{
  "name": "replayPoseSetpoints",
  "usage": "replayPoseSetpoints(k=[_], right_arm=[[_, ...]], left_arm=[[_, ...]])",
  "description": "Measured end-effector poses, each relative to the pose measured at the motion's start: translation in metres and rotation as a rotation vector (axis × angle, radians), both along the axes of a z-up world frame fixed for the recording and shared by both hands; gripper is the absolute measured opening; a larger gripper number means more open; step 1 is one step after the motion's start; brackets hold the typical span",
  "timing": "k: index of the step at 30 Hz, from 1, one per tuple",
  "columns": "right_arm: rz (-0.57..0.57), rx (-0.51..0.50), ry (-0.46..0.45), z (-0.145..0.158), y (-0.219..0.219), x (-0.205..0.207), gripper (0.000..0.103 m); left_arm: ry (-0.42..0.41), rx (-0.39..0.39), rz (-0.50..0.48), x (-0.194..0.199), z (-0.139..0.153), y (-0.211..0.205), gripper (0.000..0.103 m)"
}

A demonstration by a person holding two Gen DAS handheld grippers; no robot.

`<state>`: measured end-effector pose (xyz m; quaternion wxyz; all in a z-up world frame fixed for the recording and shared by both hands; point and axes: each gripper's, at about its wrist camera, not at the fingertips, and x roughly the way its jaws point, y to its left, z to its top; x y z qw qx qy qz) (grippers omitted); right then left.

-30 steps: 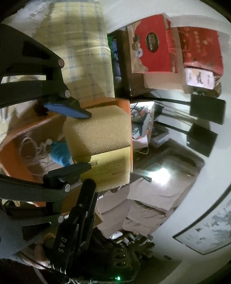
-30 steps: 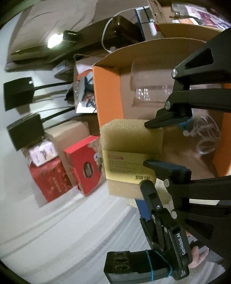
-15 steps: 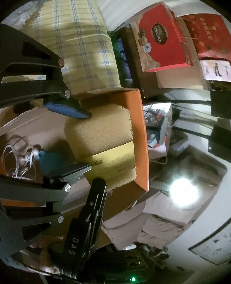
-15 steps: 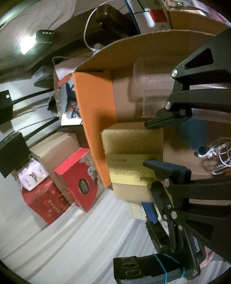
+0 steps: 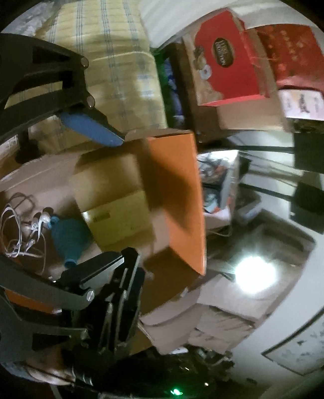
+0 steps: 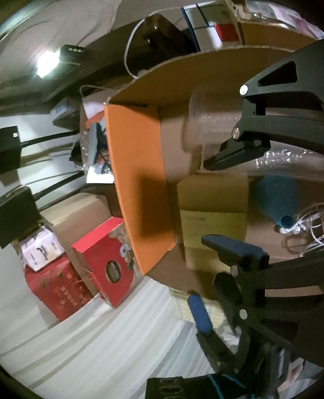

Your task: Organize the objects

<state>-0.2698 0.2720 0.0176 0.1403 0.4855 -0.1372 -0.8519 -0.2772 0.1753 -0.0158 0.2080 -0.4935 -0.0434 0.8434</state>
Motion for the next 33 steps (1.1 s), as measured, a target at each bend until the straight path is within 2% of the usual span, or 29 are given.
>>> replayPoseSetpoints(k=[6, 8, 11, 14, 17, 22, 29, 31, 33], right_arm=[[0.008, -0.011, 0.046, 0.024, -0.006, 0.023, 0.06], [0.021, 0.006, 0.065, 0.032, -0.013, 0.031, 0.063], [0.041, 0.039, 0.085, 0.043, -0.028, 0.046, 0.063], [0.063, 0.054, 0.111, 0.052, -0.043, 0.06, 0.065], [0.072, 0.06, 0.135, 0.059, -0.057, 0.073, 0.067], [0.107, 0.06, 0.154, 0.065, -0.082, 0.094, 0.068], [0.155, 0.041, 0.153, 0.065, -0.108, 0.121, 0.068], [0.165, 0.035, 0.147, 0.064, -0.112, 0.126, 0.068], [0.17, 0.028, 0.144, 0.063, -0.115, 0.13, 0.068]], left_arm=[[0.016, 0.044, 0.022, 0.014, 0.02, -0.024, 0.089], [0.042, 0.029, 0.035, 0.022, 0.027, -0.034, 0.09], [0.088, -0.011, 0.059, 0.038, 0.034, -0.048, 0.097], [0.109, -0.047, 0.077, 0.052, 0.037, -0.063, 0.097], [0.099, -0.043, 0.096, 0.064, 0.036, -0.081, 0.097], [0.066, -0.038, 0.112, 0.084, 0.024, -0.107, 0.097], [0.011, -0.053, 0.116, 0.108, -0.011, -0.129, 0.097], [-0.005, -0.058, 0.111, 0.112, -0.023, -0.13, 0.095], [-0.012, -0.078, 0.097, 0.117, -0.033, -0.129, 0.089]])
